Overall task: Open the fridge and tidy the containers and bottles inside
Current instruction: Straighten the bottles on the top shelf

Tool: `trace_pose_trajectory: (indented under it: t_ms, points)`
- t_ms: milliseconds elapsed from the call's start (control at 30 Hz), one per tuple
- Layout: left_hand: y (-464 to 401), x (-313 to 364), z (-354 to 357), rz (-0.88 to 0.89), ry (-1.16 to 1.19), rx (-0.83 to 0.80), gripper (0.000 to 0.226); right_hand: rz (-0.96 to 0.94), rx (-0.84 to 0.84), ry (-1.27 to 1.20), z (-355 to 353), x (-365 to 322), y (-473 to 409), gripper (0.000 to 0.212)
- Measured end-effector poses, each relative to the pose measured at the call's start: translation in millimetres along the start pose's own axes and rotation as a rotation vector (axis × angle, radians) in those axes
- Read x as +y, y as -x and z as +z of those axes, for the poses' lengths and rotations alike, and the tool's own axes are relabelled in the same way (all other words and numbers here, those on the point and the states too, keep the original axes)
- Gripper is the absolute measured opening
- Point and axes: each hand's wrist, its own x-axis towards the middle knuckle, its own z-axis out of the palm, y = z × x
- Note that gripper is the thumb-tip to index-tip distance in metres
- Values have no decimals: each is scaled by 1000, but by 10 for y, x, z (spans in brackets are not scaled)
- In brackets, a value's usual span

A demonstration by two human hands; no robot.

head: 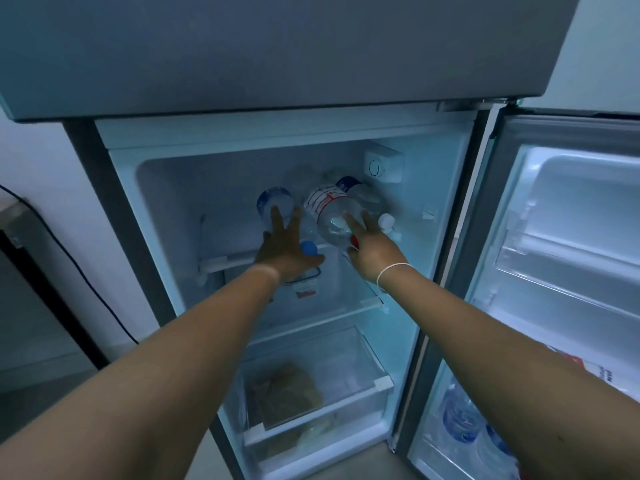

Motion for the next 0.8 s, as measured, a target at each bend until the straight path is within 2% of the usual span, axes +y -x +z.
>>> trace_pose_trajectory:
  t_ms: [167, 600, 800]
  points:
    - [89, 131, -125, 21, -94, -3, 105, 13, 71, -26, -212, 26, 222, 62]
    - [363, 924, -172, 217, -188, 80, 93, -51, 101, -20, -850, 312, 756, 62]
    - [575, 1081, -149, 230, -226, 85, 87, -110, 87, -38, -1011, 269, 944, 60]
